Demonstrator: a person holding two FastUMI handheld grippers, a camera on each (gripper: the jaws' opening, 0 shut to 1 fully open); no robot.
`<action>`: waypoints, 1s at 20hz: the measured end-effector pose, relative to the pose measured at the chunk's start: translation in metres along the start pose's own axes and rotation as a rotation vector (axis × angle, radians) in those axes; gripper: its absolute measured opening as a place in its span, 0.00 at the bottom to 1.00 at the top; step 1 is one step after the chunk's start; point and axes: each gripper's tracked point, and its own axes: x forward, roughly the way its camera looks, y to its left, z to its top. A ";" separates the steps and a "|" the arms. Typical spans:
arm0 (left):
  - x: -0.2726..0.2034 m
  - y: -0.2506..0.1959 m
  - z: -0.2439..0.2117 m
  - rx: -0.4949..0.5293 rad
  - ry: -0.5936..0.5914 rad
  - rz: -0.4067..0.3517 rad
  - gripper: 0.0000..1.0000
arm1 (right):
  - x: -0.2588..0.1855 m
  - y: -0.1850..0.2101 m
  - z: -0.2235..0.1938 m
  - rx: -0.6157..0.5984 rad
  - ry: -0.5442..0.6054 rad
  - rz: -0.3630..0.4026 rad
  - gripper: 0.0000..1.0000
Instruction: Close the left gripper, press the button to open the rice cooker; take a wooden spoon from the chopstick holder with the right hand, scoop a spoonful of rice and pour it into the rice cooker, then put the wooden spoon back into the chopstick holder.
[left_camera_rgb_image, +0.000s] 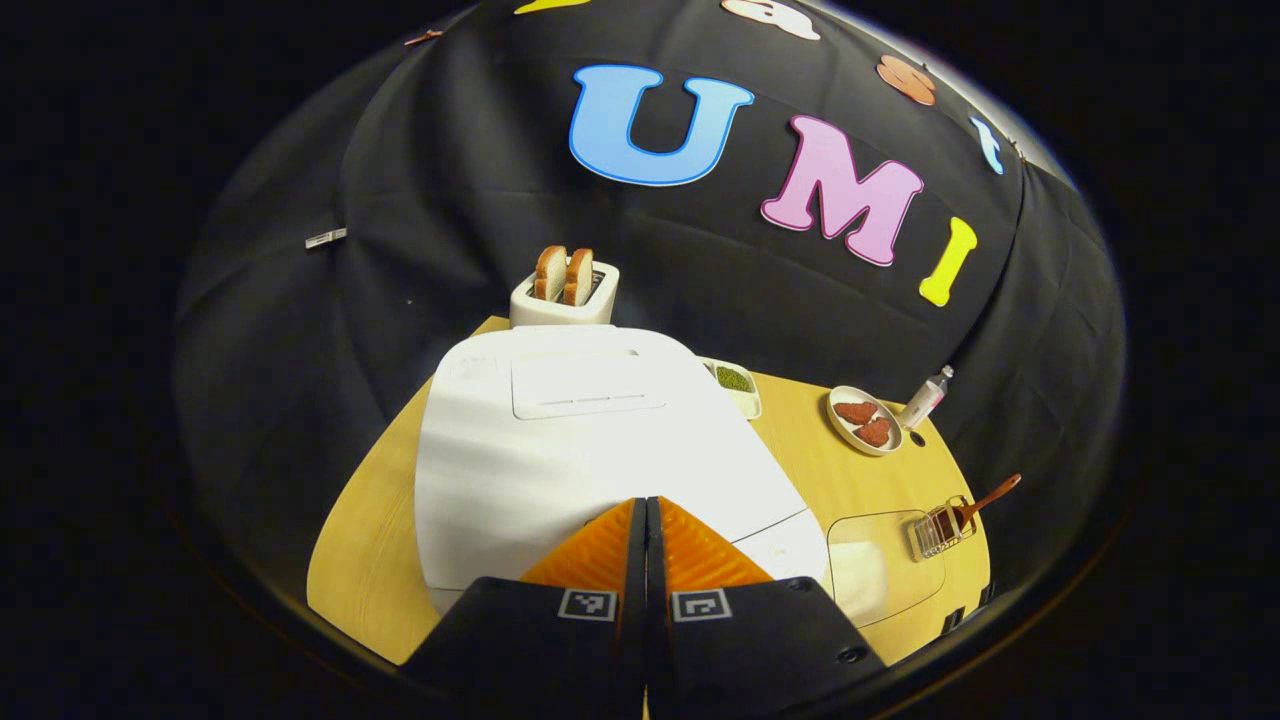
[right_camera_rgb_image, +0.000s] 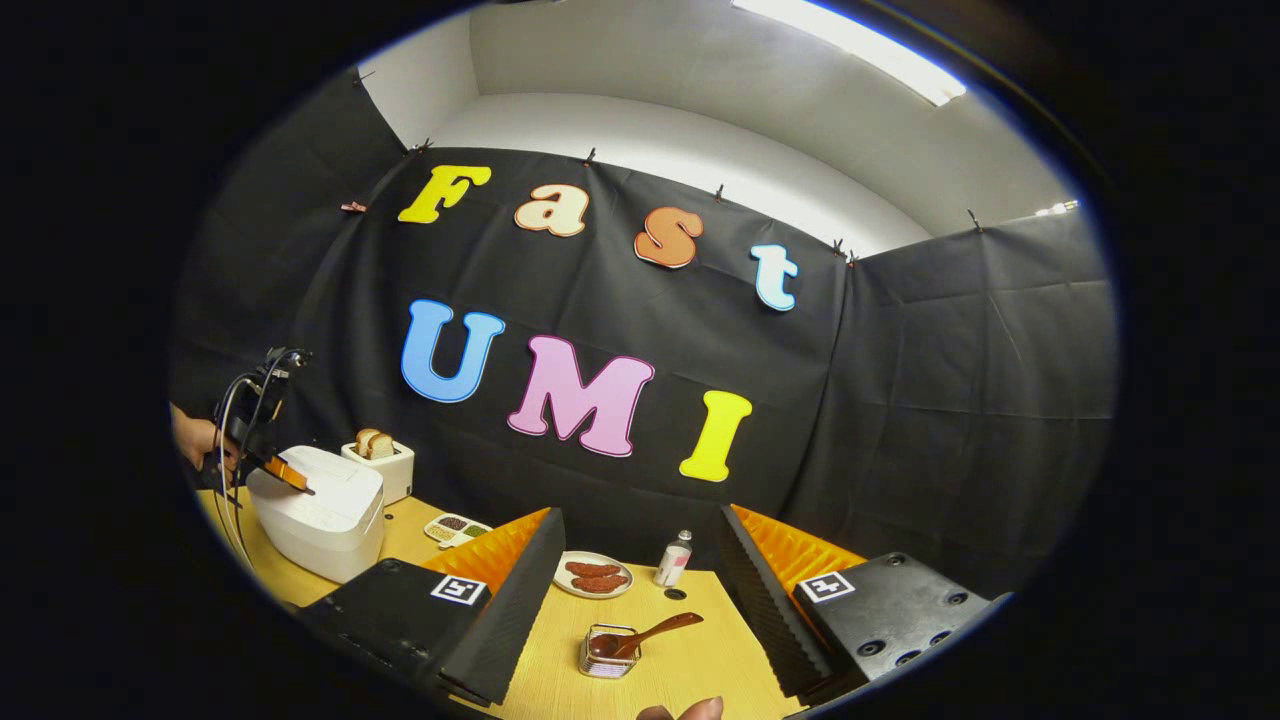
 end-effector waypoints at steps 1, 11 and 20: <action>-0.001 -0.001 0.001 0.004 -0.006 0.005 0.07 | -0.001 0.000 0.000 0.000 0.001 0.000 0.97; -0.027 -0.006 0.051 0.040 -0.180 0.033 0.06 | -0.008 -0.012 -0.006 -0.020 0.017 -0.025 0.97; -0.082 -0.001 0.132 -0.024 -0.501 0.054 0.07 | -0.015 -0.007 -0.017 0.055 0.049 0.023 0.97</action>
